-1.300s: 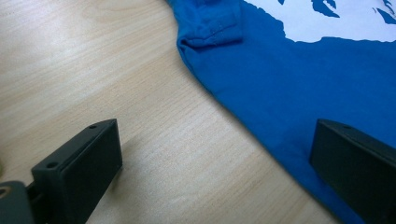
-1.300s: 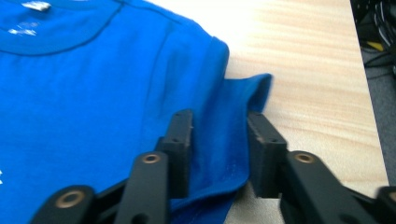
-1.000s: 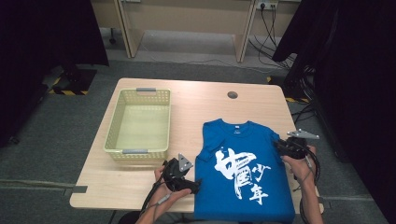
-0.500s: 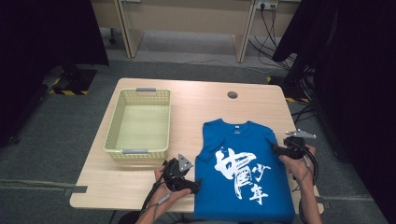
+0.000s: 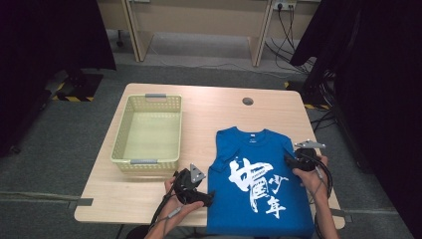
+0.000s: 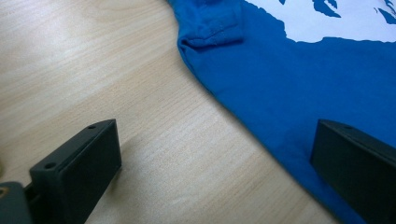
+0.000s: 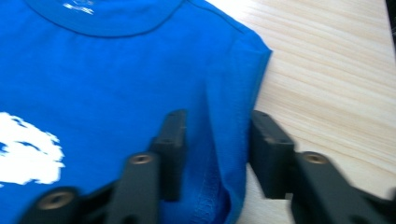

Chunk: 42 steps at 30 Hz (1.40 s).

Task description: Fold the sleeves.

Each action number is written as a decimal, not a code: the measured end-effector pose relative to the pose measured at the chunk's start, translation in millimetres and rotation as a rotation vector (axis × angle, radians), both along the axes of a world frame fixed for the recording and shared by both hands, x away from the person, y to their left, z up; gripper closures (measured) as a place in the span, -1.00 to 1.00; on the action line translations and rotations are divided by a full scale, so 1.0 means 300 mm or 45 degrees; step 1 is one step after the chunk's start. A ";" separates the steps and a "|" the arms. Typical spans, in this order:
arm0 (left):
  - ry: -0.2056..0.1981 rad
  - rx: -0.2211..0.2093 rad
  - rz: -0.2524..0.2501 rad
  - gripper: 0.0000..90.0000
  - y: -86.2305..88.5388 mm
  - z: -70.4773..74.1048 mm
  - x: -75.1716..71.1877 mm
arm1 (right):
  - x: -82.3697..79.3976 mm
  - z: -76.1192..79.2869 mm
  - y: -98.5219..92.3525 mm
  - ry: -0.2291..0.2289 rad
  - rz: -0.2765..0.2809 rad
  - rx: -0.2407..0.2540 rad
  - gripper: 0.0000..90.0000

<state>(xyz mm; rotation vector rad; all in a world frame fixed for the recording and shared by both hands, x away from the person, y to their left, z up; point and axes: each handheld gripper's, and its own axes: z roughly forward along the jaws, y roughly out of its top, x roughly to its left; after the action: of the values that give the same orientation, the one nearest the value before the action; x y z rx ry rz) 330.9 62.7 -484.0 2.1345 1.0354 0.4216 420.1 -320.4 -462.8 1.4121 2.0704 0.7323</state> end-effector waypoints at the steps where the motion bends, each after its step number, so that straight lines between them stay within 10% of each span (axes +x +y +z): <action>1: 0.000 0.000 0.000 -0.98 0.000 0.000 0.000 | -0.002 0.000 -0.005 -0.006 0.000 -0.006 0.47; 9: 0.000 0.000 0.000 -0.98 0.000 0.000 0.000 | -0.035 0.059 0.026 -0.072 0.119 0.050 0.67; 15: 0.000 0.000 0.000 -0.98 0.000 0.000 0.000 | -0.051 0.073 0.077 -0.018 0.204 0.118 0.21; 30: 0.000 0.000 0.000 -0.98 0.000 0.000 0.001 | -0.035 0.025 -0.014 0.003 0.010 0.061 0.04; 42: 0.001 0.000 0.001 -0.98 0.000 0.000 0.001 | -0.053 0.038 -0.017 -0.011 0.011 0.097 -0.12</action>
<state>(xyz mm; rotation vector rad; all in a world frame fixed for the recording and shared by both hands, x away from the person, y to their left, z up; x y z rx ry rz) 331.2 62.6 -484.1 2.1345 1.0363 0.4214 404.1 -325.4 -451.5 1.4393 2.0632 0.8277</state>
